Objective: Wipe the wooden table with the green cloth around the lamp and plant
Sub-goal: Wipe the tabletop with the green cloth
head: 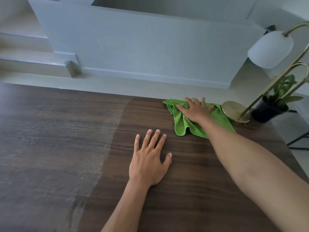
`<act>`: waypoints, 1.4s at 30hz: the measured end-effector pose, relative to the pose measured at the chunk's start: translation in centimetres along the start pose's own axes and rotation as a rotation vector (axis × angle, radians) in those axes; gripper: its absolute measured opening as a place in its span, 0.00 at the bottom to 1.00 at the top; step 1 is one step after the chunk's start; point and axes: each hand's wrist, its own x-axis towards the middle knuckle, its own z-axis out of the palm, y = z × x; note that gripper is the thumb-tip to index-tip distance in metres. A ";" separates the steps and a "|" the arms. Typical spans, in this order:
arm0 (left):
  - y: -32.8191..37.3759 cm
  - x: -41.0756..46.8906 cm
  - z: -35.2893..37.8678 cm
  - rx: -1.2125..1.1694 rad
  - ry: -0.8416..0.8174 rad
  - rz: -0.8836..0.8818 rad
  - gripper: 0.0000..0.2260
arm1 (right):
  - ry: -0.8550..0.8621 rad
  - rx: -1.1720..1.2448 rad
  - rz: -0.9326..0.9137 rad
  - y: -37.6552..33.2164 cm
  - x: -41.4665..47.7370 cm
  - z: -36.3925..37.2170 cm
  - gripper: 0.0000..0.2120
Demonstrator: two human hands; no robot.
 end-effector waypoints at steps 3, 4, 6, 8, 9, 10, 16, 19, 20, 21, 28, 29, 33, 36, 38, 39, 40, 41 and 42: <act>-0.1 0.2 -0.1 -0.006 -0.004 0.003 0.30 | 0.003 0.015 0.060 -0.5 -1.1 0.4 0.41; 0.0 0.3 -0.1 -0.006 -0.006 0.007 0.30 | -0.002 0.020 0.074 -0.9 -1.5 0.5 0.41; 0.0 0.3 -0.2 0.003 -0.014 0.012 0.31 | -0.010 0.027 0.088 -2.2 -2.1 0.9 0.39; 0.0 0.3 -0.4 -0.006 -0.007 0.008 0.31 | -0.012 0.009 0.036 -4.4 -2.3 1.3 0.38; 0.0 0.3 -0.3 -0.031 0.008 0.004 0.32 | -0.026 -0.012 -0.024 -5.8 -2.5 1.5 0.38; -0.1 0.2 -0.3 -0.066 0.031 -0.004 0.32 | -0.043 -0.036 -0.104 -7.3 -2.9 1.7 0.37; -2.8 -4.3 -0.9 -0.229 0.204 -0.057 0.21 | -0.050 -0.102 -0.556 -10.8 -9.6 3.8 0.29; -3.9 -8.1 -0.9 -0.146 0.161 0.000 0.22 | -0.041 -0.024 -0.564 -8.2 -9.3 2.7 0.24; -4.0 -9.2 -0.9 -0.138 0.158 -0.005 0.23 | -0.052 -0.021 -0.510 -8.3 -8.1 1.9 0.24; -4.0 -10.2 -0.9 -0.132 0.154 -0.012 0.23 | -0.075 -0.021 -0.440 -8.8 -6.5 1.1 0.24; -4.0 -14.9 -1.0 -0.095 0.156 -0.088 0.23 | -0.126 0.027 -0.406 -18.3 -2.7 2.1 0.26; -4.0 -15.1 -1.1 -0.090 0.157 -0.093 0.23 | -0.117 0.014 -0.464 -19.3 -3.9 2.7 0.26; -3.7 -15.9 -1.2 -0.080 0.147 -0.116 0.23 | -0.060 -0.050 -0.661 -19.0 -11.9 5.1 0.27; -3.4 -16.2 -1.4 -0.126 0.186 -0.163 0.21 | 0.012 -0.027 -0.771 -14.0 -19.3 6.6 0.29; -3.3 -16.5 -1.5 -0.146 0.231 -0.186 0.19 | -0.020 -0.043 -0.812 -10.3 -20.9 6.4 0.30; -3.3 -16.6 -1.6 -0.148 0.243 -0.188 0.19 | -0.037 -0.060 -0.803 -9.1 -20.0 6.0 0.30; -3.2 -16.8 -1.6 -0.147 0.247 -0.186 0.19 | -0.040 -0.082 -0.751 -8.3 -18.6 5.5 0.28; -3.2 -16.9 -1.6 -0.140 0.248 -0.187 0.19 | -0.044 -0.088 -0.658 -8.1 -16.8 5.0 0.27; -3.1 -17.2 -1.6 -0.128 0.245 -0.191 0.19 | -0.050 -0.078 -0.539 -8.4 -15.3 4.5 0.26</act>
